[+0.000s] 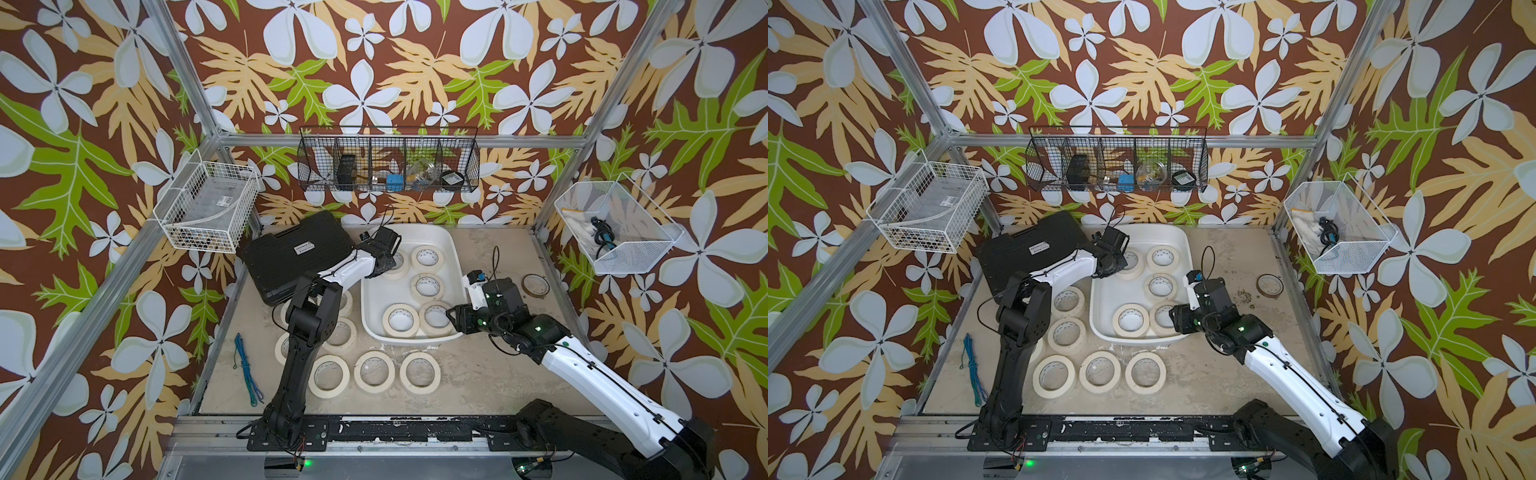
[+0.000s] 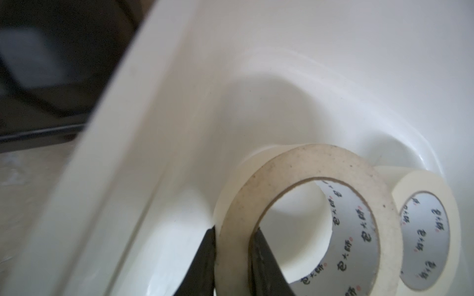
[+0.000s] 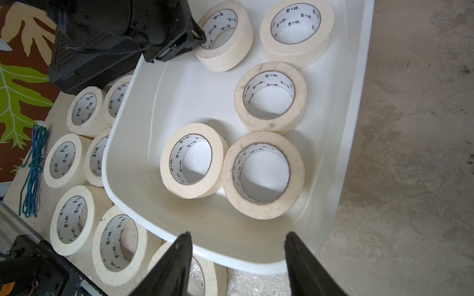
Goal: Take out the art tape in the storage box
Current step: Pick up the art tape from the storage box.
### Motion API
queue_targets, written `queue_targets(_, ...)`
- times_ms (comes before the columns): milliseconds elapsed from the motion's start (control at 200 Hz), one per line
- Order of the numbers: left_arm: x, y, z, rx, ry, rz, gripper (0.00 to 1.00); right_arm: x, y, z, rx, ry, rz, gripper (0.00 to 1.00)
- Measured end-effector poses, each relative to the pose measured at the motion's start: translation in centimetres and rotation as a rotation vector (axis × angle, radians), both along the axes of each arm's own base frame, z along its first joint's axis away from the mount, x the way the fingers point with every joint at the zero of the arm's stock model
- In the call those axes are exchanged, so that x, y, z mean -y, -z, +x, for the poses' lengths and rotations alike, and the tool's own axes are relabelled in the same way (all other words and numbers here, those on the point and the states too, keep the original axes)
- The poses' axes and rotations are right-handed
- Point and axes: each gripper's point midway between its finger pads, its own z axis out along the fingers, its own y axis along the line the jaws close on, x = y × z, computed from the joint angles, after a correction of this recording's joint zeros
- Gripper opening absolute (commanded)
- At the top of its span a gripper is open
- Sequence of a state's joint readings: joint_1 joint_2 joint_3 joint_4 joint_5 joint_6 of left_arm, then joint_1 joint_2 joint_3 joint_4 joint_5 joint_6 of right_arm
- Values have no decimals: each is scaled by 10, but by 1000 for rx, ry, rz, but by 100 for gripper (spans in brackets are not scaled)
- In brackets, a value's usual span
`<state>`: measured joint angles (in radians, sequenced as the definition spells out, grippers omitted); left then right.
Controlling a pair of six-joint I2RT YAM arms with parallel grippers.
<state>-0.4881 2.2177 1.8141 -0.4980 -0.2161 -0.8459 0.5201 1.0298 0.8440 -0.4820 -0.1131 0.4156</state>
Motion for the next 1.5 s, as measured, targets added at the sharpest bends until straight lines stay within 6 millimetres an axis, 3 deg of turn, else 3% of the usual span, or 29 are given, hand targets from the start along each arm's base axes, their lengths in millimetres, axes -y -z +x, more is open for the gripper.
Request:
queue_targets(195,-3,-53,-29,61,87,13,17,-2,-4,0,4,-5,14,61)
queue_targets(525,25,-96,-108,62,346,117,14,-4,-8,1,3,3,34,60)
queue_targets(806,39,-91,-182,46,512,243,10,-5,-12,2,8,9,46,60)
queue_targets(961,54,-89,-212,61,607,279,10,-6,-10,1,-1,16,63,59)
queue_targets(1286,59,-87,-230,91,666,294,9,-29,-9,-2,-15,-36,103,55)
queue_targets(1496,69,-85,-237,86,705,250,10,-43,-1,-1,-6,-42,16,55)
